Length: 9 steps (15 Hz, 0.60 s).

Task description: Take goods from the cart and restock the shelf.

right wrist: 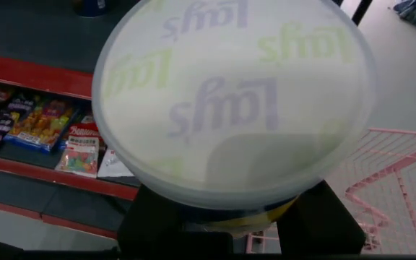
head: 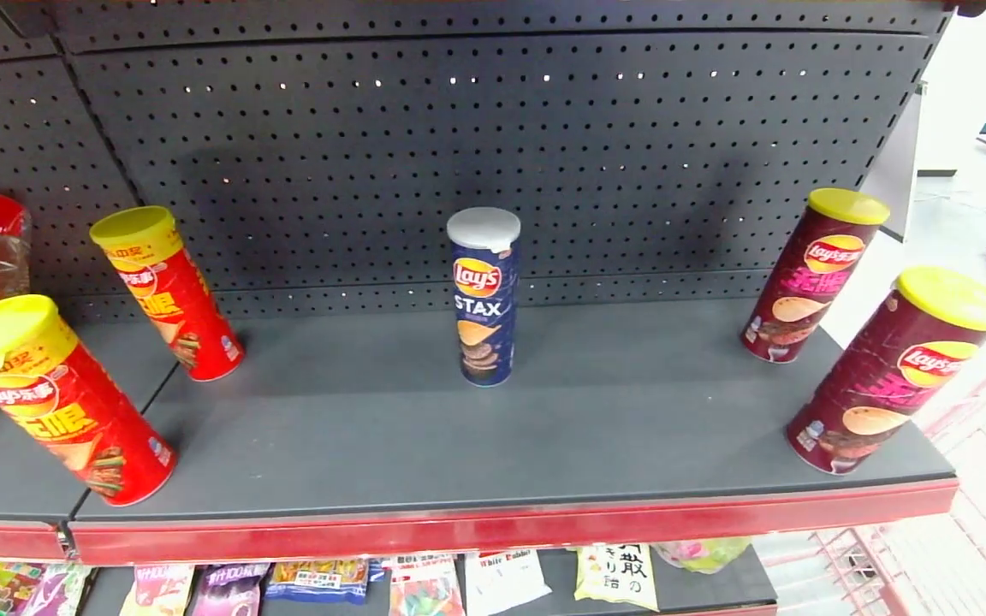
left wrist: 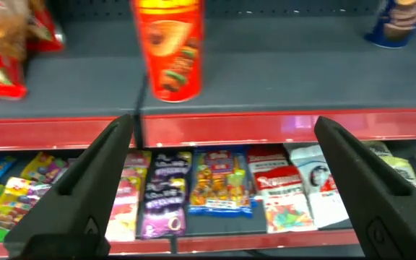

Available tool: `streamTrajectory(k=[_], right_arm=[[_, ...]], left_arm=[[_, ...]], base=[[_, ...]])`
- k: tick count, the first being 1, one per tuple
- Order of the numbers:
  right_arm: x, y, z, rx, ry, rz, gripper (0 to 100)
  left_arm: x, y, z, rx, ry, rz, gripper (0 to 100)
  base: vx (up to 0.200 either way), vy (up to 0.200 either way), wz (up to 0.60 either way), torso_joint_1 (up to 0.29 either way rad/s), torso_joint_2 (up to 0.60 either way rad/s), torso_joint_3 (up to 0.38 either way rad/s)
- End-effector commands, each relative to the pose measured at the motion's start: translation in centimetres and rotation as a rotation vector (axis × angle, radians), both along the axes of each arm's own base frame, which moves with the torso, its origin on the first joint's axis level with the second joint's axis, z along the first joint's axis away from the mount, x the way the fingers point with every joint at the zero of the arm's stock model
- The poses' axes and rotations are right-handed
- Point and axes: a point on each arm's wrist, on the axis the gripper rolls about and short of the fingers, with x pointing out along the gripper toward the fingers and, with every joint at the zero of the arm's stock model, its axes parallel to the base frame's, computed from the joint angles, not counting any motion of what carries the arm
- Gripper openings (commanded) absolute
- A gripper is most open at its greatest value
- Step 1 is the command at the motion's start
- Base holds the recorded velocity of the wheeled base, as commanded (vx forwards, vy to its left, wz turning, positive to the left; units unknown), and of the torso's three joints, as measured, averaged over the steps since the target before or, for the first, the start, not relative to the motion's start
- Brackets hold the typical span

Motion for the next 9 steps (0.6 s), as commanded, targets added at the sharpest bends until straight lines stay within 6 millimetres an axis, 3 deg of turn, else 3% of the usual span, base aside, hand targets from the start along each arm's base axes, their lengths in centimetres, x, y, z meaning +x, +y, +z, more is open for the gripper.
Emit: streamTrajectory(k=[1,2,5,8,9], right_arm=[[0.05,0.01,-0.06,0.000,0.004,0.000,0],[0.05,0.01,-0.08,0.000,0.006,0.001,0],[0.13,0.03,-0.26,-0.002,0.012,0.004,0],[0.14,0.03,-0.32,-0.003,0.015,0.006,0],[0.18,0.03,-0.42,-0.003,0.018,0.006,0]], left_arm=[[0.00,0.00,0.00,0.000,0.000,0.001,100],[0.00,0.00,0.00,0.000,0.000,0.001,100],[0.00,0.00,0.01,0.000,-0.002,0.001,100],[0.00,0.00,0.01,0.000,-0.002,0.001,100],[0.00,0.00,0.00,-0.002,0.000,0.001,100]], base=[[0.000,0.200,0.00,0.007,0.01,0.002],[0.000,0.200,0.00,0.002,0.01,0.007],[0.000,0.000,0.00,0.000,0.00,0.000],[0.200,0.000,0.00,-0.006,0.00,0.002],[0.000,0.000,0.00,0.000,0.00,0.000]])
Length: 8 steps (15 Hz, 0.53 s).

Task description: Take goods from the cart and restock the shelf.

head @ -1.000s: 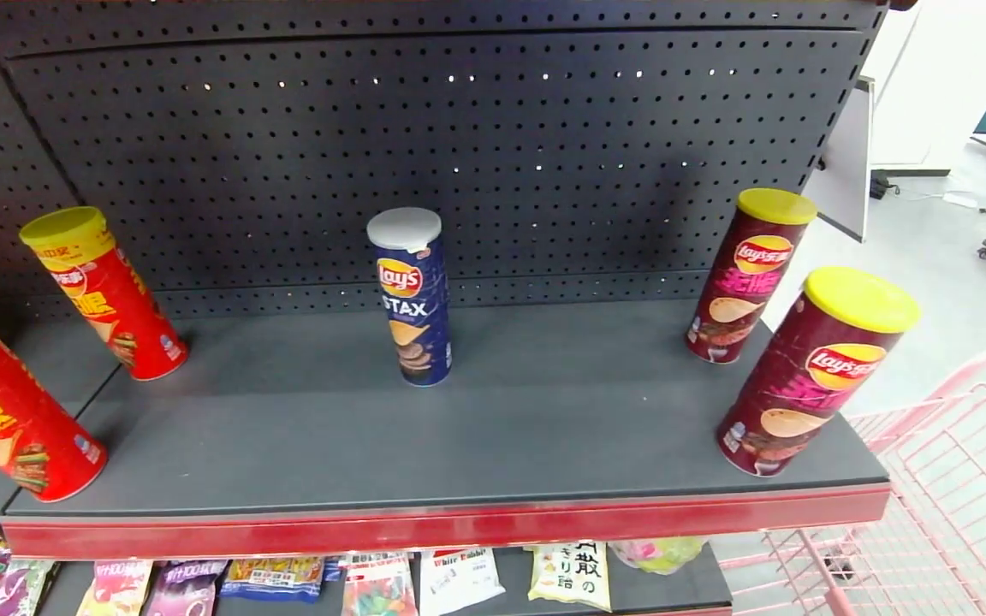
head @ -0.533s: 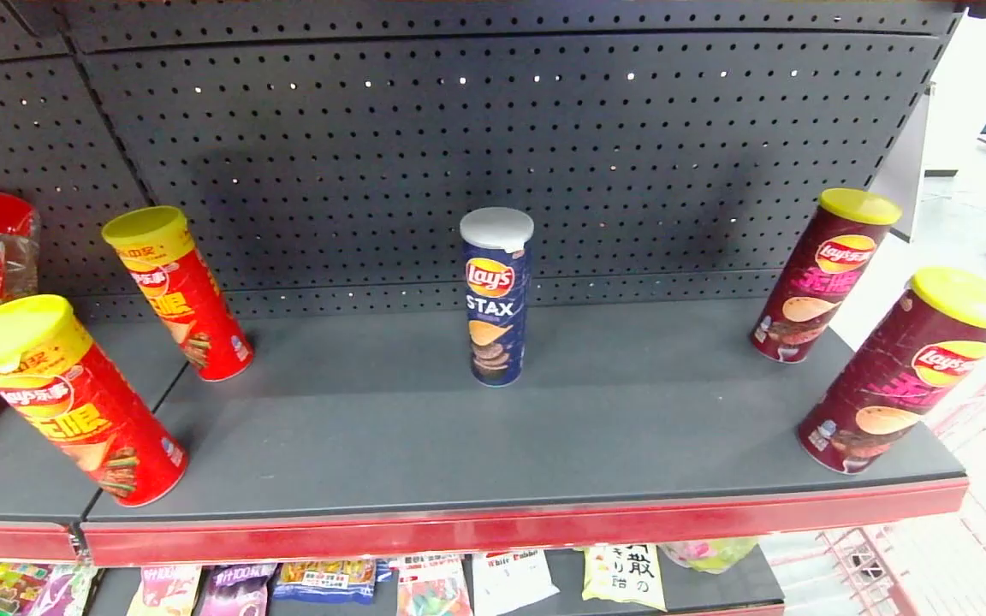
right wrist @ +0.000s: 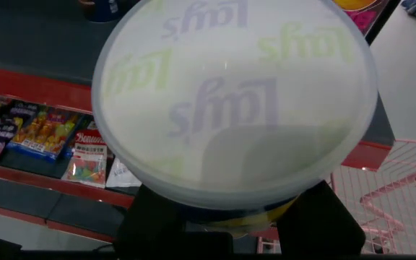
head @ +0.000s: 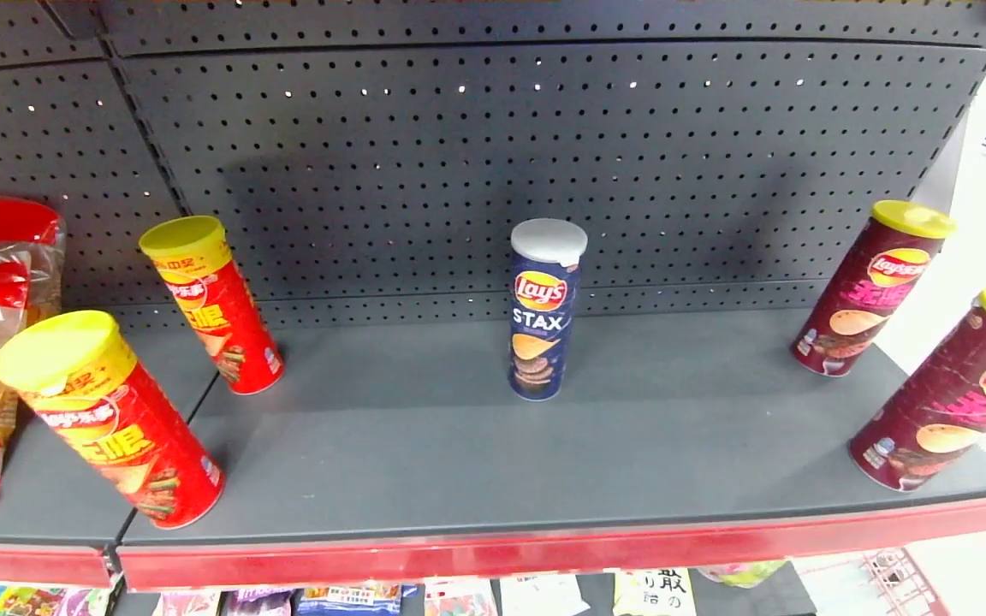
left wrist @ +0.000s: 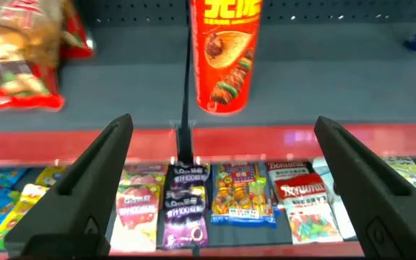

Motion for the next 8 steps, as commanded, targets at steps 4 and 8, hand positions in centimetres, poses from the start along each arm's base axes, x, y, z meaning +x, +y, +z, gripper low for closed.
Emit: streamTrajectory(k=[4,8], right_arm=[[0.06,0.00,-0.07,-0.001,0.006,0.001,0],[0.07,0.02,-0.14,-0.001,0.011,0.005,0]], left_arm=[[0.00,0.00,0.01,-0.001,-0.001,0.001,100],[0.06,0.00,0.02,0.000,0.007,0.001,100]], base=[[0.000,0.000,0.00,0.000,0.00,0.000],[0.000,0.000,0.00,0.000,0.00,0.000]])
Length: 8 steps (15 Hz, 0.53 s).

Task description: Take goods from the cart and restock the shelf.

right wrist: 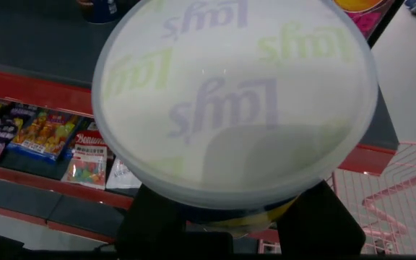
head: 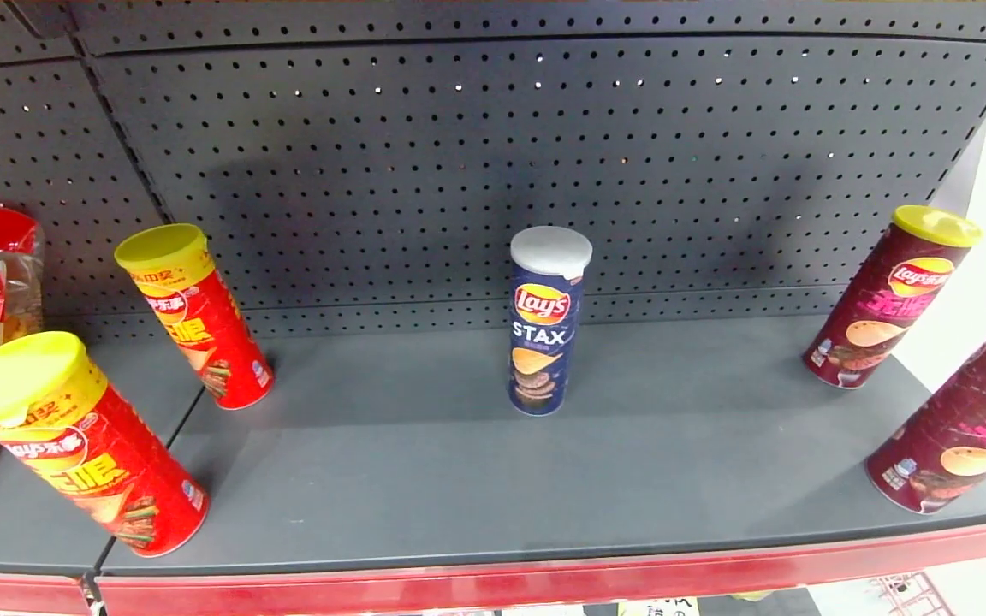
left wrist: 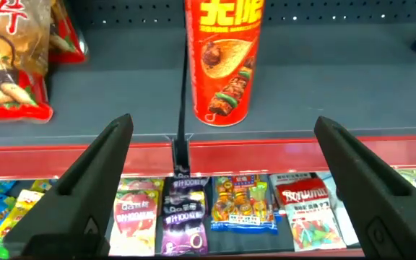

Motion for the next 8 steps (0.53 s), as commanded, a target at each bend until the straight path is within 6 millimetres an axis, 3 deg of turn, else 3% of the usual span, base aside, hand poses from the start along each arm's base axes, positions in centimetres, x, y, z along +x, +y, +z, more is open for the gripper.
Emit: streamTrajectory(k=[1,8], right_arm=[[0.04,0.00,-0.06,-0.001,0.006,0.002,0],[0.14,-0.13,-0.11,-0.007,0.021,0.019,0]], left_arm=[[0.03,-0.01,0.03,0.002,0.002,-0.006,100],[-0.01,-0.29,0.12,0.054,-0.009,-0.132,100]], base=[[0.000,0.000,0.00,0.000,0.00,0.000],[0.000,0.000,0.00,0.000,0.00,0.000]])
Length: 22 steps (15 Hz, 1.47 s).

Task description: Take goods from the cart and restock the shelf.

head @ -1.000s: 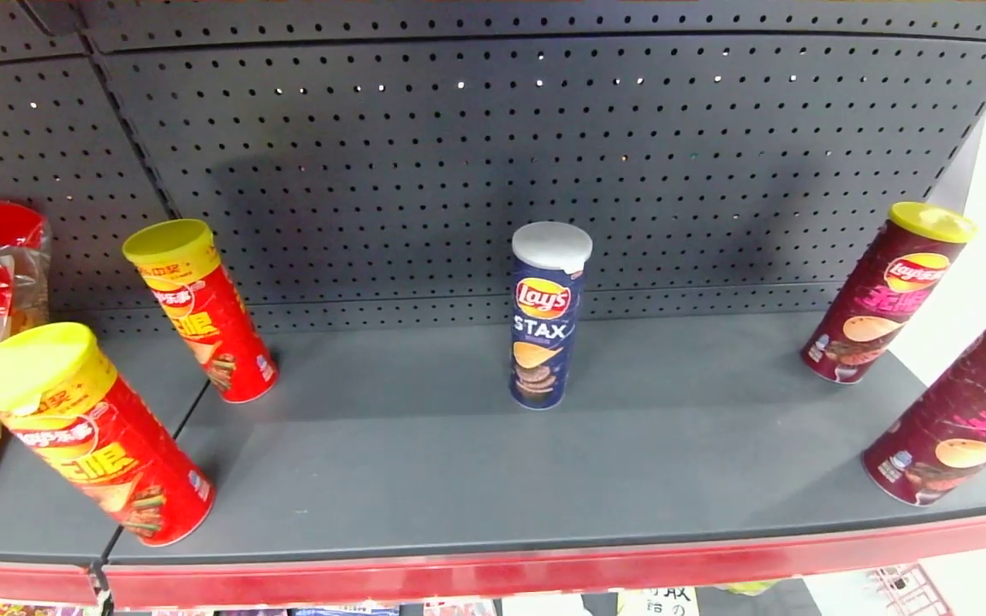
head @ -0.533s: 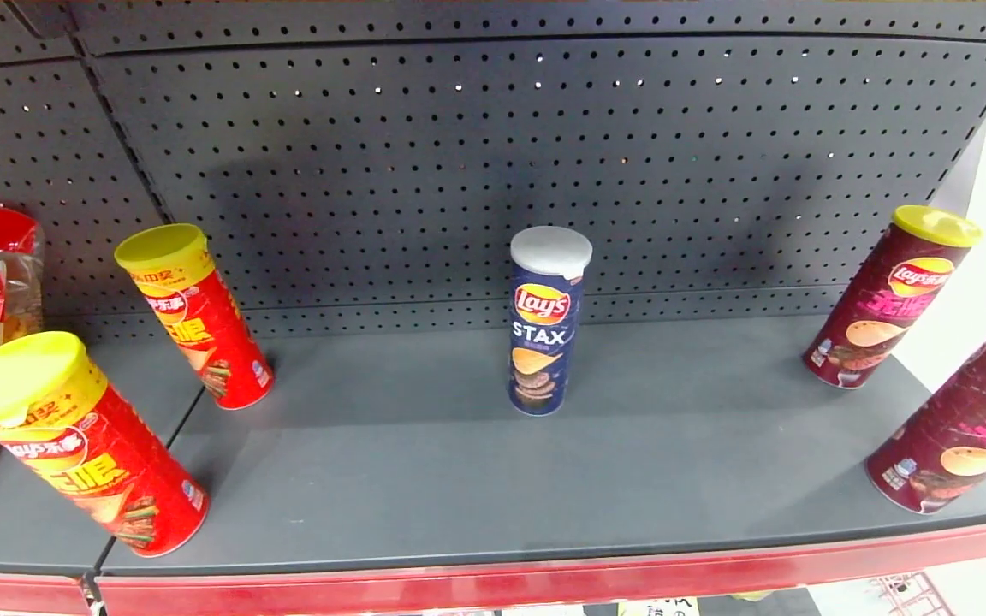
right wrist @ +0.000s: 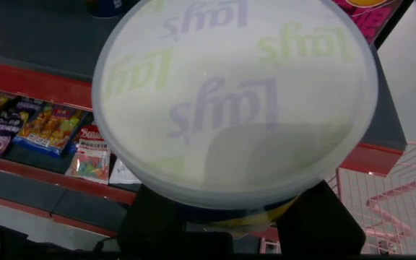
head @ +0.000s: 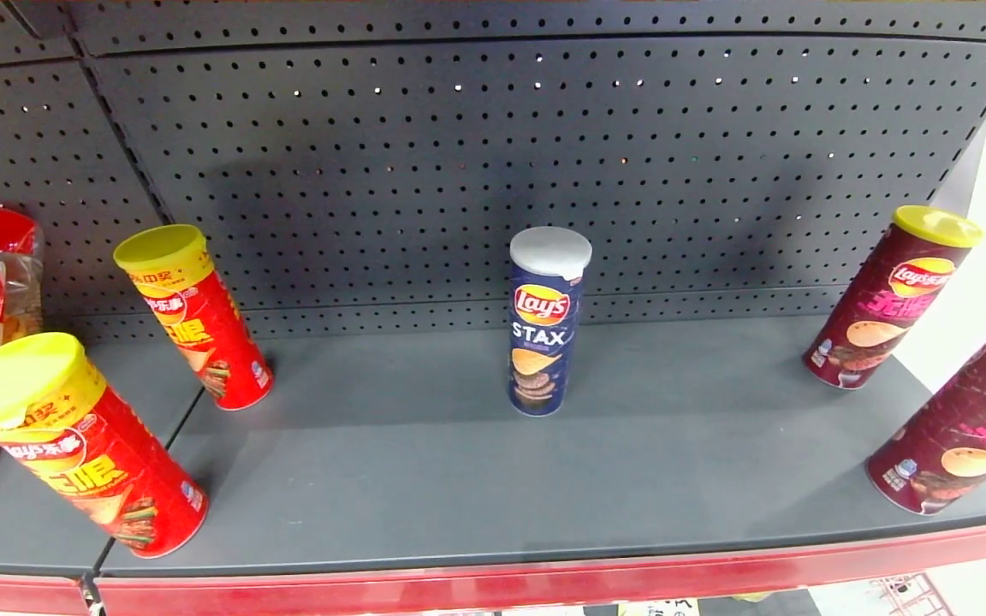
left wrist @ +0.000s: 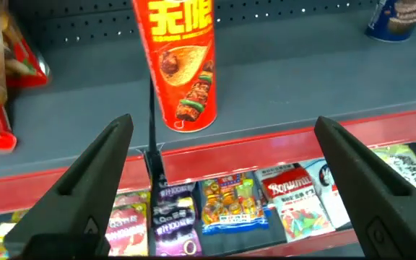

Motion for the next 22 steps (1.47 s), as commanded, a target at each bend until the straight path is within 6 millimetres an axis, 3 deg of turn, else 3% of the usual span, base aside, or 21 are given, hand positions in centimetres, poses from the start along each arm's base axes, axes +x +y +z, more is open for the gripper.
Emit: streamTrajectory(k=[1,3,5,6,7,8,10,11,12,13,19,22], right_arm=[[0.1,0.0,0.0,-0.001,0.007,-0.004,0],[0.1,0.0,0.0,-0.007,0.012,-0.011,0],[0.2,0.0,0.0,-0.007,0.015,-0.013,0],[0.2,0.0,0.1,-0.008,0.013,-0.004,0],[0.1,0.0,-0.2,-0.007,0.011,0.001,0],[0.3,0.0,-0.6,-0.009,0.017,-0.002,0],[0.2,0.0,-0.4,-0.007,0.010,0.003,0],[0.2,0.0,-0.4,-0.007,0.010,0.003,0],[0.2,0.0,-0.3,-0.005,0.007,0.005,0],[0.2,0.0,-0.3,-0.005,0.006,0.004,0],[0.0,0.0,0.4,-0.001,-0.015,0.004,0],[0.0,0.0,0.8,0.001,-0.023,0.005,0]], left_arm=[[0.0,0.0,0.0,-0.005,0.007,-0.001,100],[0.2,0.0,0.1,-0.017,0.026,0.001,100],[1.0,0.0,6.2,-0.046,0.034,-0.015,100],[3.6,-0.1,11.6,-0.081,0.071,-0.076,100],[5.0,-0.7,13.8,-0.077,0.077,-0.297,100],[6.4,-1.5,14.7,-0.074,0.125,-0.505,100],[11.9,-3.5,16.6,-0.018,0.184,-0.648,100],[12.2,-3.5,16.6,-0.014,0.182,-0.649,100],[17.5,-6.4,17.5,0.003,0.163,-0.733,100],[19.5,-8.2,17.1,0.007,0.174,-0.782,100],[27.3,-17.2,15.1,0.052,0.262,-0.910,100],[30.2,-19.3,13.4,0.103,0.274,-0.927,100]], base=[[0.000,0.000,0.00,0.000,0.00,0.000],[0.000,0.000,0.00,0.000,0.00,0.000],[0.000,0.000,0.00,0.000,0.00,0.000],[0.000,0.000,0.00,0.000,0.00,0.000],[0.000,0.000,0.00,0.000,0.00,0.000],[0.000,0.000,0.00,0.000,0.00,0.000],[0.000,0.000,0.00,0.000,0.00,0.000],[0.000,0.000,0.00,0.000,0.00,0.000],[0.000,0.000,0.00,0.000,0.00,0.000],[0.000,0.000,0.00,0.000,0.00,0.000],[0.000,0.000,0.00,0.000,0.00,0.000],[0.000,0.000,0.00,0.000,0.00,0.000]])
